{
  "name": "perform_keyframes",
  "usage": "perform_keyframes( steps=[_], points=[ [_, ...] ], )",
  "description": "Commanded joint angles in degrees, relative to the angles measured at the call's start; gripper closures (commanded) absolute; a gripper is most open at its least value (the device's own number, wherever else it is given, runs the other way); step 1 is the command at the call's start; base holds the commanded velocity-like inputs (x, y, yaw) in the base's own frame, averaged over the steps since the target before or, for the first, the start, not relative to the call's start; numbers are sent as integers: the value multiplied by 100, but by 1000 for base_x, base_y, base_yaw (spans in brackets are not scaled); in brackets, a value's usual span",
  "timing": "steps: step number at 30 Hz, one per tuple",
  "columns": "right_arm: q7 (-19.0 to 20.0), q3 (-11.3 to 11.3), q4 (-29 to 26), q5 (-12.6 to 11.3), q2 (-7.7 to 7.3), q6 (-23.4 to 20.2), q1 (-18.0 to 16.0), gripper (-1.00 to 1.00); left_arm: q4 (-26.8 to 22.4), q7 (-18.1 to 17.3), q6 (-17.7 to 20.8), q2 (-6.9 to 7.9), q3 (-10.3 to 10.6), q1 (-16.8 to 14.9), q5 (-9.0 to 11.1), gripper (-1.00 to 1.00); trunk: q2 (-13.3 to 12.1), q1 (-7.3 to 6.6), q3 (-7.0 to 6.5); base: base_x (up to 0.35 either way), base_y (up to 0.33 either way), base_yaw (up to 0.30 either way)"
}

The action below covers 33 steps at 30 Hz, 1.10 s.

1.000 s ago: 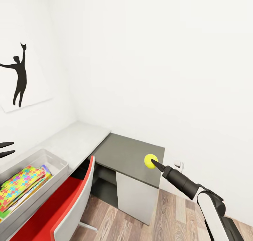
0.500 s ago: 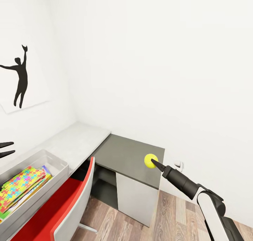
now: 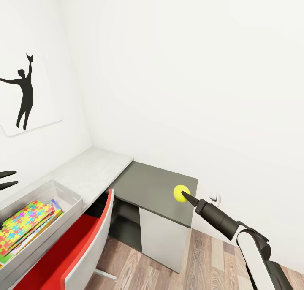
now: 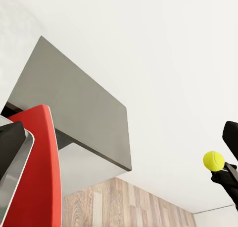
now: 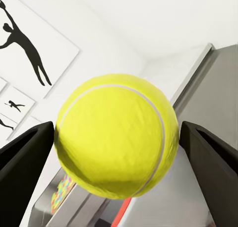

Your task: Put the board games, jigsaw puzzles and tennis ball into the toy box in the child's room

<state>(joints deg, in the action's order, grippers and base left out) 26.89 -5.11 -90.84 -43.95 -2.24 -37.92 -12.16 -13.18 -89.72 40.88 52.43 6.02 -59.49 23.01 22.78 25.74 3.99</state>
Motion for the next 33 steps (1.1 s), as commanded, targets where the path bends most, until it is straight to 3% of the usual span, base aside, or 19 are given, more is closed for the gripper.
perform_keyframes(
  steps=[1,10,23,33],
  points=[
    [7,-8,-3,-26,-1,-38,-6,100,6,-28,61,4,48,-10,29,-100,14,4,14,0,0,0],
    [16,-8,-11,-26,4,-15,-6,100,5,-28,61,11,47,-10,30,-100,14,4,14,-138,0,13],
    [27,-6,-10,-26,4,-14,-6,100,8,-28,61,6,48,-10,36,-100,14,4,-8,-21,0,223],
    [36,-8,-5,-26,4,-14,-6,100,20,-28,61,4,48,-10,36,-100,14,4,-94,0,0,52]
  ],
)
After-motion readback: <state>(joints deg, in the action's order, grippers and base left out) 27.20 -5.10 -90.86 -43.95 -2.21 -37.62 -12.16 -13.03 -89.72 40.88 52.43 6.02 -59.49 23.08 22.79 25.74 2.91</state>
